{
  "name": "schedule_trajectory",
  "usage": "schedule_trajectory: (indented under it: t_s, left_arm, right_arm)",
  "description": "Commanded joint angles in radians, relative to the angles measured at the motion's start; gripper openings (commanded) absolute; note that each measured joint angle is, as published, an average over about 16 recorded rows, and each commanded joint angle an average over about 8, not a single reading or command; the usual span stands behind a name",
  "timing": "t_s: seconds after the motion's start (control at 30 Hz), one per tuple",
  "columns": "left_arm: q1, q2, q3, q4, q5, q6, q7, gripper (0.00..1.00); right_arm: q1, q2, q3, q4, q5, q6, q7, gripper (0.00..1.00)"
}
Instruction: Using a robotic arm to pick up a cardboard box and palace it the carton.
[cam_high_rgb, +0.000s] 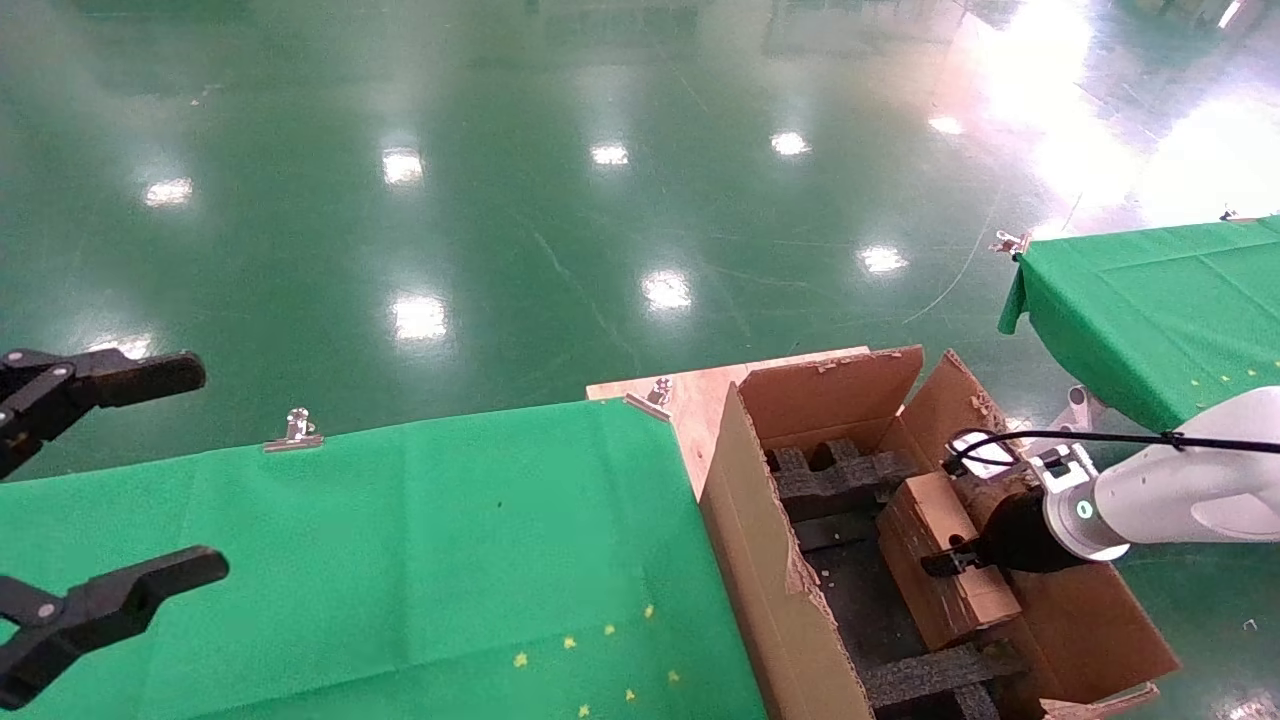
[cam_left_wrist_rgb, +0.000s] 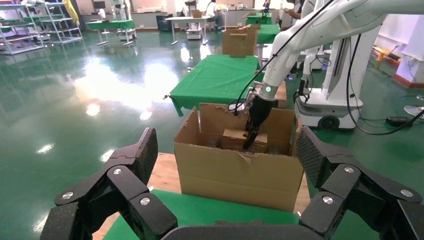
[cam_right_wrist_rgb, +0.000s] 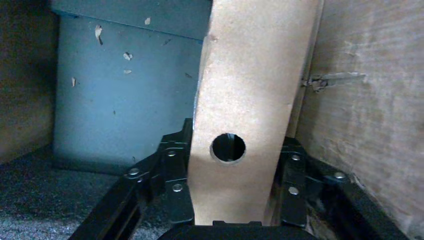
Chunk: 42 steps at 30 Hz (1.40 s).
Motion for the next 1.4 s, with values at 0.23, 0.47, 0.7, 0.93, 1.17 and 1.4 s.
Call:
schedule_trajectory:
  t_s: [0.23, 0.47, 0.7, 0.93, 1.17, 1.4]
  left_arm:
    - [0.0, 0.0, 0.0, 0.0, 0.0, 0.0, 0.0, 1.0]
    - [0.0, 0.0, 0.0, 0.0, 0.0, 0.0, 0.0, 1.0]
    - [0.0, 0.0, 0.0, 0.0, 0.0, 0.0, 0.0, 1.0]
    - [0.0, 0.0, 0.0, 0.0, 0.0, 0.0, 0.0, 1.0]
    - [0.0, 0.0, 0.0, 0.0, 0.0, 0.0, 0.0, 1.0]
    - [0.0, 0.0, 0.0, 0.0, 0.0, 0.0, 0.0, 1.0]
  right_arm:
    - [0.021, 0.01, -0.004, 0.016, -0.009, 0.001, 0.009, 1.0]
    - [0.063, 0.028, -0.003, 0.05, -0.02, 0.017, 0.014, 1.0]
    - [0.148, 0.059, 0.014, 0.114, -0.03, 0.047, 0.008, 1.0]
    - [0.276, 0.113, 0.053, 0.247, -0.03, 0.063, -0.016, 1.0]
    - [0.392, 0.215, 0.143, 0.458, 0.055, -0.022, -0.116, 1.0]
    - [0.396, 0.273, 0.24, 0.509, 0.278, -0.245, -0.2, 1.0]
